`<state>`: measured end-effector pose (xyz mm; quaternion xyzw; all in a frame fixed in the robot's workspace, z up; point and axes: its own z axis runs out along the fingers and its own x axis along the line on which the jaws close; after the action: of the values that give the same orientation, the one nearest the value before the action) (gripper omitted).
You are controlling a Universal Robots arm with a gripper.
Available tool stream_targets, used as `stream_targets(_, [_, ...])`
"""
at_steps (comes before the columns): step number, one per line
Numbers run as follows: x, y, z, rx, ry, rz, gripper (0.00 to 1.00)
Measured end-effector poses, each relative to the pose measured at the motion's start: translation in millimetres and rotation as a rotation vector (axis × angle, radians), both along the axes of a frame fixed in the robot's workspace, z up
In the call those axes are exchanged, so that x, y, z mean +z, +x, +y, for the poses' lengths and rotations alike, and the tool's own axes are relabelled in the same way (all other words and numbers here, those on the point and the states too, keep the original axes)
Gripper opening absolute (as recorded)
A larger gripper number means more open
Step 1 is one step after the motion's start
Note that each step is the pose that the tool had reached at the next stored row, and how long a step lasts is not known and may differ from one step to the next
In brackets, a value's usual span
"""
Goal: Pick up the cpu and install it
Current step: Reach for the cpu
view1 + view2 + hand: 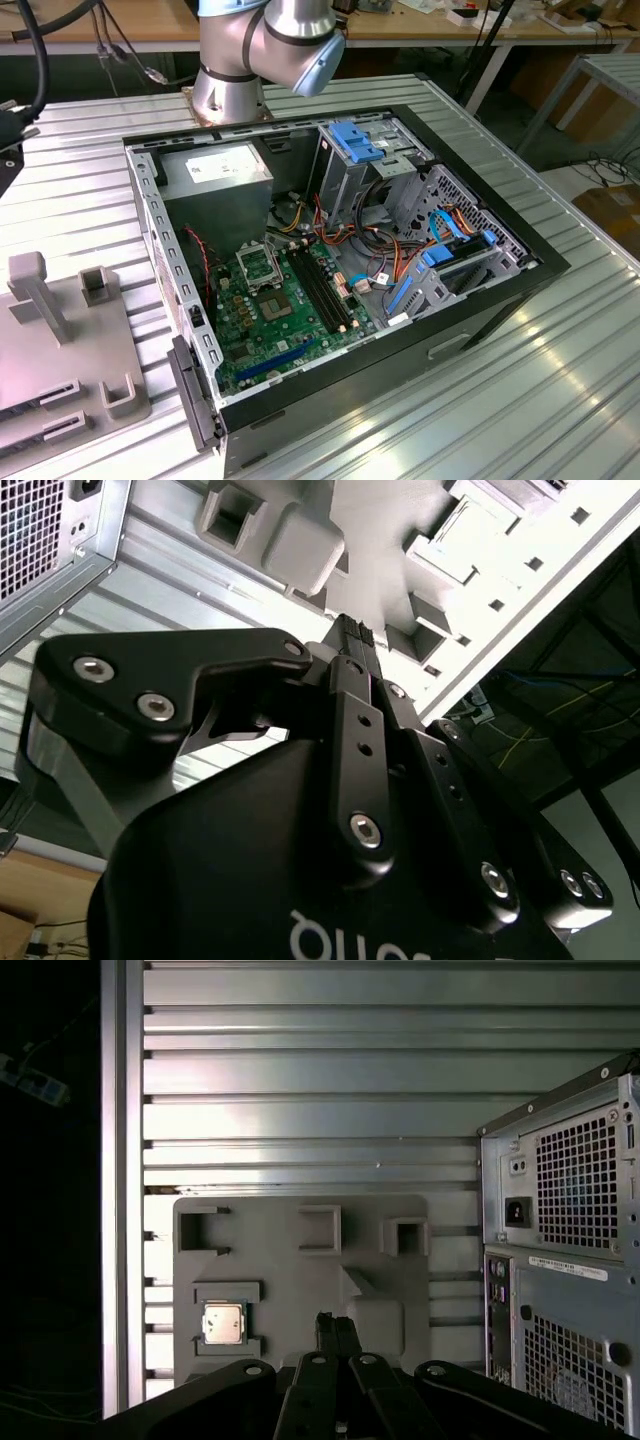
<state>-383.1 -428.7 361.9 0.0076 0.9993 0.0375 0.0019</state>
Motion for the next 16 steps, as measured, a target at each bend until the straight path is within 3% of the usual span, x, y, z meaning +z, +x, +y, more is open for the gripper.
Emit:
stream_targets(6, [-4.0, -7.3, 0.0, 0.000, -0.0030, 0.0000, 0.11])
stream_targets(16, [-11.5, -18.5, -0.5, 0.000, -0.0178, 0.0031, 0.11])
